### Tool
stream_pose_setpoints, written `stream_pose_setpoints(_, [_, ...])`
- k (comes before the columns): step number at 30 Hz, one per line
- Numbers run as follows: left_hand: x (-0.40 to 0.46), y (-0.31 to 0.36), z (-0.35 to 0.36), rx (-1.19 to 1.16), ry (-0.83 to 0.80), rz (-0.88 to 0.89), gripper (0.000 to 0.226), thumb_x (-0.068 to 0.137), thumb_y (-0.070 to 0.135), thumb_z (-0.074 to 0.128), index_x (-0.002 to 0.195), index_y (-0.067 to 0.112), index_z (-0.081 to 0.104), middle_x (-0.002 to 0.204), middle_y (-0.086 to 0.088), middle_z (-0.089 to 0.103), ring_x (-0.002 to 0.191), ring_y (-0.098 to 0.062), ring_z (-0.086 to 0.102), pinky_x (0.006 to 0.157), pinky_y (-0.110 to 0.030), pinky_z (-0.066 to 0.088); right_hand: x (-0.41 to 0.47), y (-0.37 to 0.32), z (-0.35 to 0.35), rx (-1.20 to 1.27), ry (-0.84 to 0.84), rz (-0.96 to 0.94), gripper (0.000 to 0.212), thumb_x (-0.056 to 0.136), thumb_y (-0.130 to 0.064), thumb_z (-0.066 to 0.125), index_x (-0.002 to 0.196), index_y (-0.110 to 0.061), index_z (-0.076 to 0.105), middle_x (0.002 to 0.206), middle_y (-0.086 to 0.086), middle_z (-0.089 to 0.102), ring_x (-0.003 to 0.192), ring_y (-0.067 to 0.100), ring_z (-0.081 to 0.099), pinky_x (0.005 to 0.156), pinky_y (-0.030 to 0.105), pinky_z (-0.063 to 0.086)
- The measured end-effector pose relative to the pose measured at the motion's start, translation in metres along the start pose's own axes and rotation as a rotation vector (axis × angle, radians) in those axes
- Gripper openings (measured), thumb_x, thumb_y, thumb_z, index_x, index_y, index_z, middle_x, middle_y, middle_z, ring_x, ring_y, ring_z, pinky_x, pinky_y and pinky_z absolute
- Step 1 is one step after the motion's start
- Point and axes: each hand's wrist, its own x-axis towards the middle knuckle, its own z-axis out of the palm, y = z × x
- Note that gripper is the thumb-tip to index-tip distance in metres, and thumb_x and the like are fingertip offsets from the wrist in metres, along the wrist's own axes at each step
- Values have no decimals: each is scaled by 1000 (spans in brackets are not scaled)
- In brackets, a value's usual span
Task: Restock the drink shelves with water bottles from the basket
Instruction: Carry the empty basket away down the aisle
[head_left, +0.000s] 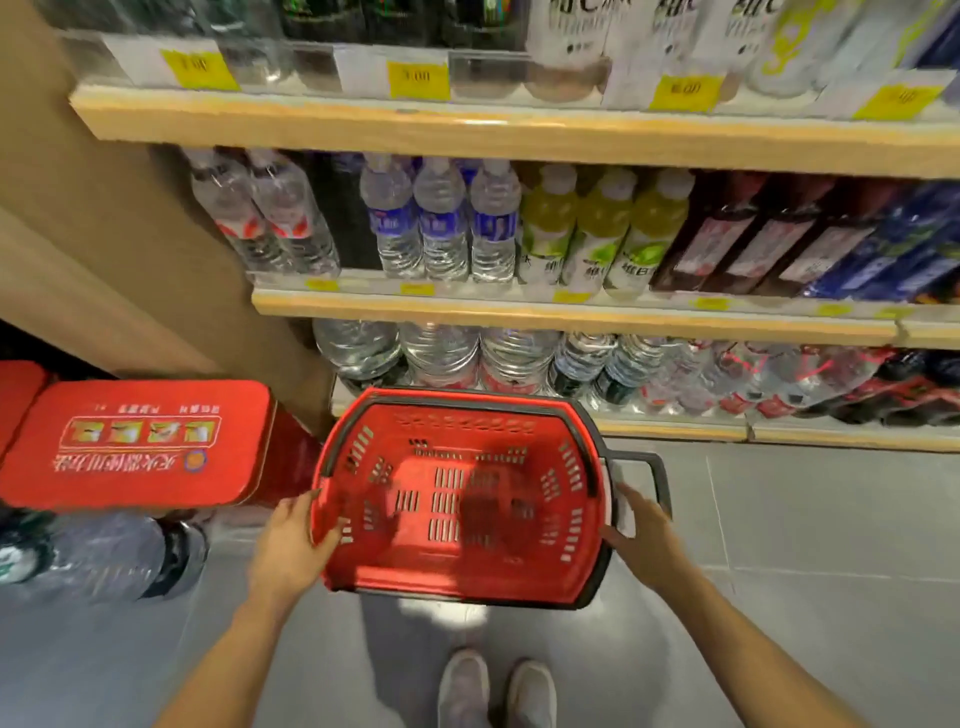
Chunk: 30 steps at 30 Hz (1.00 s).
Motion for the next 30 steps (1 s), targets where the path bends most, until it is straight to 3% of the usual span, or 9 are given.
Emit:
stream_pose_setpoints(2, [16,-21,27,16,11,-28,64,74,12,75,130,-2,47,120,-31,51,112,-47,50,97,-49,39,20,19,26,-8,42,20,58,85,-25,63,138,-19,40,124,13,56,115,33,53,89,36,43])
stream_pose_setpoints(5, [40,-48,62,30,27,-59,81,72,11,78,140,2,35,126,-41,43,119,-52,42,103,-51,32,49,53,65,-6,72,42,79,79,-34,66,145,-31,23,111,17,52,104,38,53,86,42,48])
stream_pose_setpoints(8, [60,-66,89,0,32,-107,95,75,14,76,148,14,15,137,-44,28,131,-50,30,108,-49,27,79,77,93,-15,74,99,93,73,-47,66,144,-42,7,118,17,50,106,39,53,86,51,49])
stream_pose_setpoints(10, [70,-69,103,-52,29,-97,99,77,12,74,148,22,5,131,-43,32,125,-52,36,105,-49,31,87,75,101,-2,93,101,93,76,-46,64,142,-48,-2,124,17,47,106,41,55,87,52,49])
stream_pose_setpoints(13, [79,-69,111,-64,58,-96,99,80,3,67,146,28,-3,108,-38,44,99,-54,49,94,-52,40,94,74,112,31,132,91,92,81,-33,62,141,-48,-6,116,19,46,96,43,57,80,48,49])
stream_pose_setpoints(17, [81,-72,104,-25,67,-107,95,82,-2,60,146,29,-3,93,-35,50,89,-49,51,84,-48,41,101,76,111,40,135,152,90,82,-36,61,142,-46,-5,113,18,44,91,42,58,81,46,49])
stream_pose_setpoints(21, [68,-55,84,-39,41,-51,90,81,-2,59,146,21,0,79,-22,42,84,-46,52,83,-43,41,90,78,92,42,83,174,96,73,-32,70,142,-48,4,103,18,52,96,41,56,83,46,48])
stream_pose_setpoints(26, [40,-30,38,-25,-46,-46,90,80,1,62,147,21,5,95,-37,58,95,-46,55,85,-41,42,39,72,51,2,-5,196,93,73,-30,72,146,-35,14,109,20,64,109,40,53,86,44,45])
stream_pose_setpoints(30, [-1,7,-12,-10,-107,-14,88,81,1,61,148,22,8,104,-33,62,97,-47,59,85,-42,45,-31,55,2,58,-27,235,88,73,-33,71,146,-31,21,118,16,64,114,42,52,93,44,42])
